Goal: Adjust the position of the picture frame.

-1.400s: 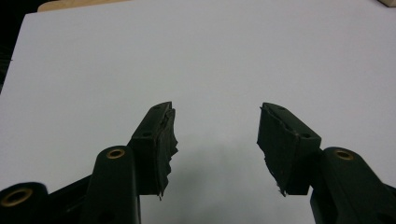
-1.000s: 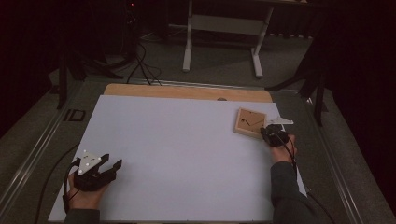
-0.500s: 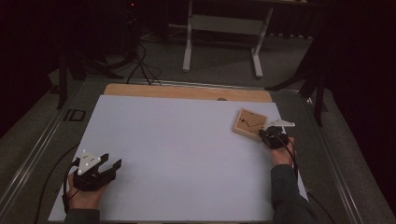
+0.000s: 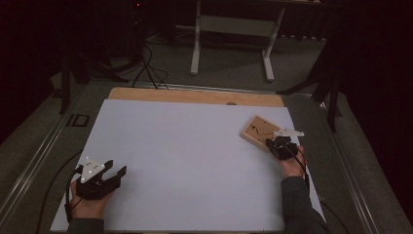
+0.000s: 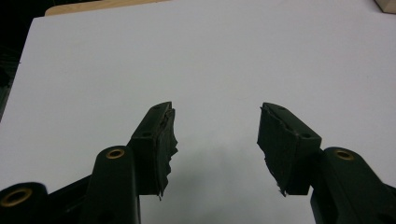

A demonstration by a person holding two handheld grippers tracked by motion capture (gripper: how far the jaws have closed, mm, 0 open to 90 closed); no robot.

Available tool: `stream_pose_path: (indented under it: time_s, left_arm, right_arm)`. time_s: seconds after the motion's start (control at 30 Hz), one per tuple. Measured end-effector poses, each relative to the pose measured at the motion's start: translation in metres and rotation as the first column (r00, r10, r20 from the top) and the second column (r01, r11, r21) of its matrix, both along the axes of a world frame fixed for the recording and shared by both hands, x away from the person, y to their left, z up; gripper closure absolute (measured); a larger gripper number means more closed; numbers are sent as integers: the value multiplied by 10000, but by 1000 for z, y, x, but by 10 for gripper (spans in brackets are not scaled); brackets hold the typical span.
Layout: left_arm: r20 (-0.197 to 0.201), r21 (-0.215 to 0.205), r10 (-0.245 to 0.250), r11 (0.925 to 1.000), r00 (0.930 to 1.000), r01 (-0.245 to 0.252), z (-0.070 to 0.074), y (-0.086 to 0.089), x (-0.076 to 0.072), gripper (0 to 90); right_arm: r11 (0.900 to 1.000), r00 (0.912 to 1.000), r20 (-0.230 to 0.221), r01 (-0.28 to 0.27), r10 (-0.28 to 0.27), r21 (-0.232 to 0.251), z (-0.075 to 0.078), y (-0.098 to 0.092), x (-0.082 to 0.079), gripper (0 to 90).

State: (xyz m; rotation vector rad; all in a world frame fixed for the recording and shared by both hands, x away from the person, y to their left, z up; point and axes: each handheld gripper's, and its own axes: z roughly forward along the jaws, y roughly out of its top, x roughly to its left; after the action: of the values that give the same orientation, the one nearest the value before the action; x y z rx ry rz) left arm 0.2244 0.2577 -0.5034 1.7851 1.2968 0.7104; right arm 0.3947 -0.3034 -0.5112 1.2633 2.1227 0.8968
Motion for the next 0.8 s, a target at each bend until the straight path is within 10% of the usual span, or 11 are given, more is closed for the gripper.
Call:
stream_pose_path:
  time_s: [0.8]
  left_arm:
    - [9, 30, -16, 10000, 10000, 16, 0, -1, 0, 456]
  right_arm:
    - [9914, 9912, -206, -1302, 1304, 140, -1, 38, -16, 898]
